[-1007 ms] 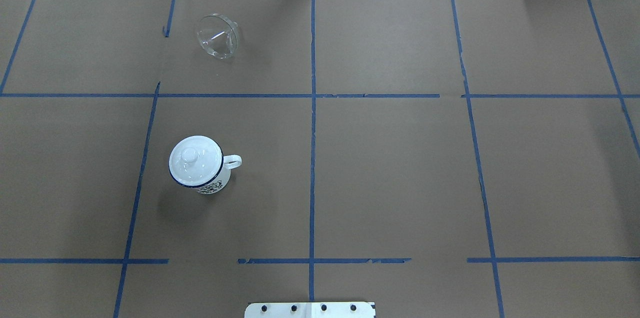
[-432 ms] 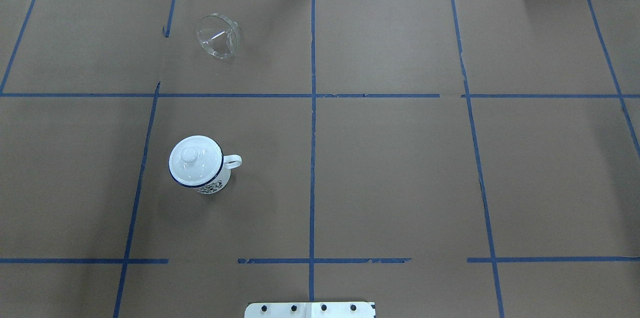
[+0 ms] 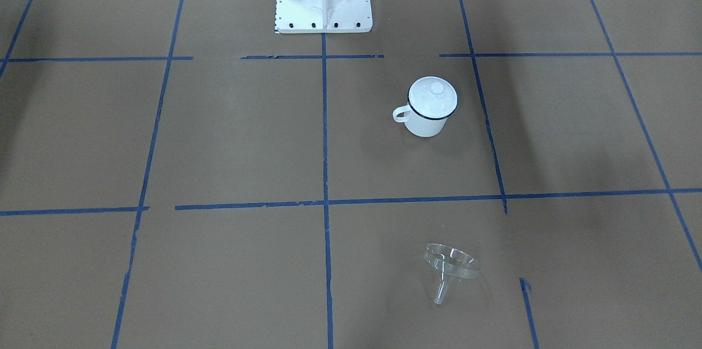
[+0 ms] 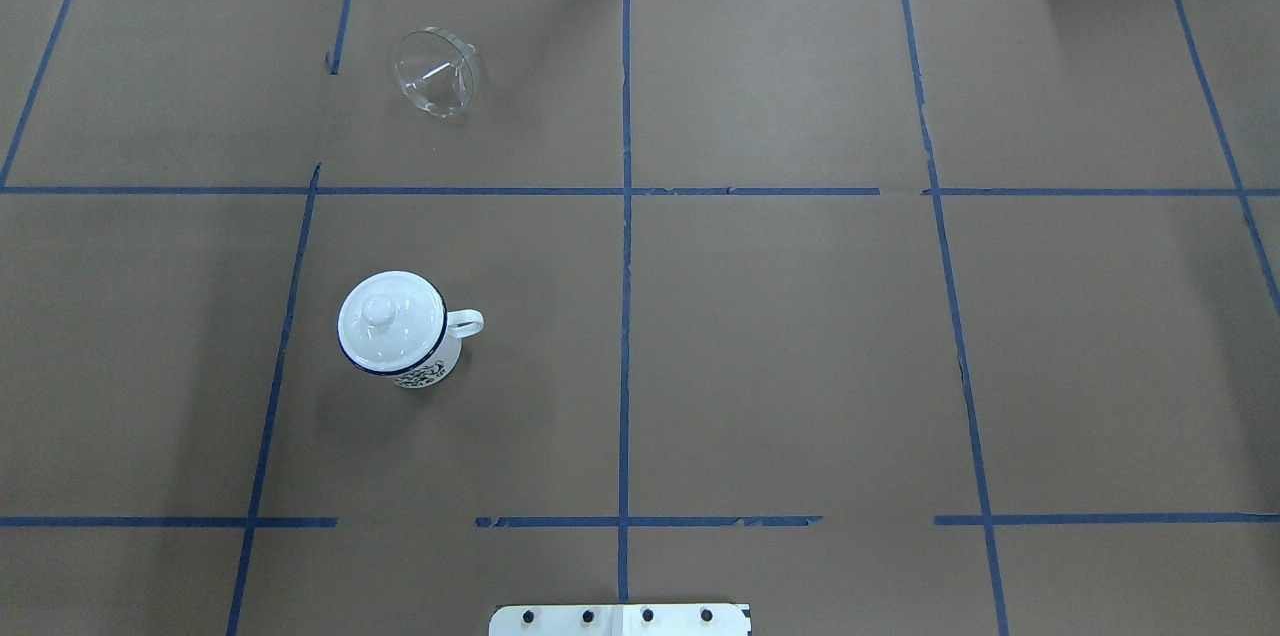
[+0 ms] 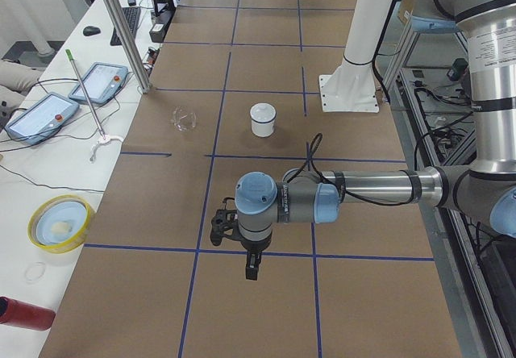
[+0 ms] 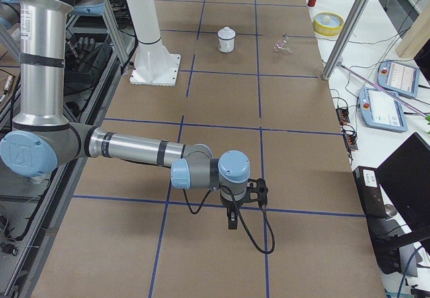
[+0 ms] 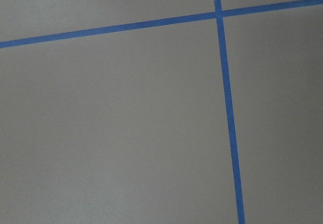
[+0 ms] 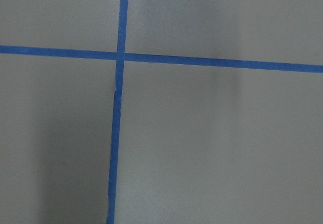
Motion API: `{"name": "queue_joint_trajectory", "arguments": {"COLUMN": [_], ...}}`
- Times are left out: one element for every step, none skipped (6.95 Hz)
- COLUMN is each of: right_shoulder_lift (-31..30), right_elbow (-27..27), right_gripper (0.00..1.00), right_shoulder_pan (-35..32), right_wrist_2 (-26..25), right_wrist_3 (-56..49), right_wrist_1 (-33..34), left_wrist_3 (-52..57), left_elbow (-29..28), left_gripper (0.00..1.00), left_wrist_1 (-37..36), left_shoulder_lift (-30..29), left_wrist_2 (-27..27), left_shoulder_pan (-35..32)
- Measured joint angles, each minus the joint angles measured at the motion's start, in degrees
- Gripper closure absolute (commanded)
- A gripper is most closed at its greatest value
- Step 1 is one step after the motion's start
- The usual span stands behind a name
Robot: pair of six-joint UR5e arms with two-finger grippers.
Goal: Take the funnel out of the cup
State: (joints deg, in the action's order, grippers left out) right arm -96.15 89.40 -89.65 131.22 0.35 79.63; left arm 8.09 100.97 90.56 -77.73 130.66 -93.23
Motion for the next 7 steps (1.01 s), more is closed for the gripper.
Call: {"name": "queue_joint_trajectory", "arguments": {"right_shoulder_lift": [0.0, 0.0, 0.0, 0.0, 0.0, 0.0, 0.0], "right_elbow": [0.0, 0.0, 0.0, 0.0, 0.0, 0.0, 0.0], "right_gripper": [0.0, 0.0, 0.0, 0.0, 0.0, 0.0, 0.0], "right_shoulder_pan": [0.0, 0.0, 0.0, 0.0, 0.0, 0.0, 0.0], "right_wrist_2": [0.0, 0.0, 0.0, 0.0, 0.0, 0.0, 0.0], "right_wrist_3": [0.0, 0.0, 0.0, 0.0, 0.0, 0.0, 0.0], "right_wrist_1": [0.0, 0.0, 0.0, 0.0, 0.0, 0.0, 0.0], "left_wrist_3": [0.0, 0.1, 0.2, 0.2, 0.3, 0.3, 0.3], "left_elbow": [0.4, 0.9, 1.7, 2.4, 2.8, 3.0, 3.1], "left_gripper": [0.0, 0.0, 0.0, 0.0, 0.0, 0.0, 0.0], "left_wrist_1": [-0.1, -0.1, -0.1, -0.2, -0.2, -0.2, -0.2], "left_shoulder_lift": [-0.1, -0.2, -0.3, -0.3, -0.2, -0.2, -0.2], "left_wrist_2": [-0.1, -0.1, -0.1, -0.1, -0.1, -0.1, -0.1], "left_shoulder_pan": [-0.1, -0.1, -0.1, -0.1, -0.1, -0.1, -0.1]}}
